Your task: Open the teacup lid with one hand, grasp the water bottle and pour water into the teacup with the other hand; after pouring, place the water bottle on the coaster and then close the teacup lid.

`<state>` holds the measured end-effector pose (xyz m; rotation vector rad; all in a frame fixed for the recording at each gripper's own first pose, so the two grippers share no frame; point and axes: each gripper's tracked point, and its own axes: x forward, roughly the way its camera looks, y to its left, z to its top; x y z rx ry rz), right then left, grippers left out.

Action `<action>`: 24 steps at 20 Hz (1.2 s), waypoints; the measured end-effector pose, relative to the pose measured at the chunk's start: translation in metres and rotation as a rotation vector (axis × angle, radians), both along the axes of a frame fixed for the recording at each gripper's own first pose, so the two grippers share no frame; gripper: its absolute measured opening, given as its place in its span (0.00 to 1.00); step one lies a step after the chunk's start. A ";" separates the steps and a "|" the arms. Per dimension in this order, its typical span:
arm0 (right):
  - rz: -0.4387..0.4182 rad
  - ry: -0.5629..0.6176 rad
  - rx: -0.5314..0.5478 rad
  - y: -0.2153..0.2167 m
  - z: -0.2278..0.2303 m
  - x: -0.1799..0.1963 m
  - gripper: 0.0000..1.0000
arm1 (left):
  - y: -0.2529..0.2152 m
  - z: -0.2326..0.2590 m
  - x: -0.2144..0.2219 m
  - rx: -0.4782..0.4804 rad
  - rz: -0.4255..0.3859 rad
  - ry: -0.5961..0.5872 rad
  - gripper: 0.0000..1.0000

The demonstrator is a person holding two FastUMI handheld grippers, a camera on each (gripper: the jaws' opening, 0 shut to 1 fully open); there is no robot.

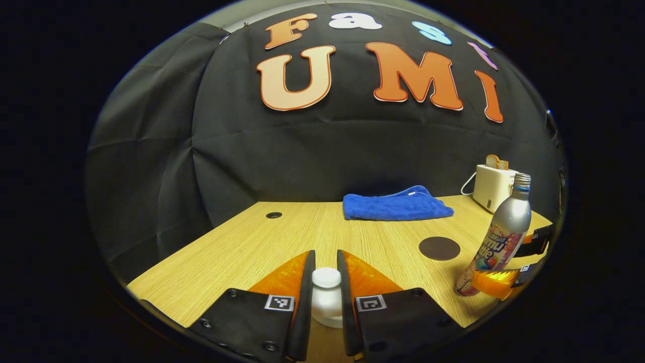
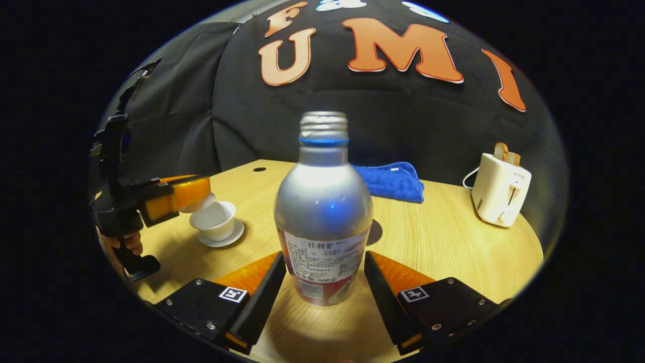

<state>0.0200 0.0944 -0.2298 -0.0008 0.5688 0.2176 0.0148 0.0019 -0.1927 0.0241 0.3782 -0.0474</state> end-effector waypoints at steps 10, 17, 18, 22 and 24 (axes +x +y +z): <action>-0.007 0.043 -0.007 0.004 -0.003 -0.002 0.80 | 0.011 0.000 -0.008 -0.007 0.021 -0.015 0.30; 0.005 0.011 -0.172 -0.011 0.014 0.004 0.79 | 0.033 0.004 -0.012 0.007 0.055 -0.018 0.30; 0.006 0.009 -0.210 -0.014 0.015 0.007 0.79 | 0.036 0.005 -0.013 0.007 0.059 -0.021 0.30; 0.033 0.010 -0.336 -0.021 0.016 0.011 0.75 | 0.050 0.006 -0.017 0.011 0.080 -0.020 0.30; 0.050 0.000 -0.409 -0.024 0.020 0.013 0.79 | 0.056 0.005 -0.020 0.010 0.090 -0.018 0.30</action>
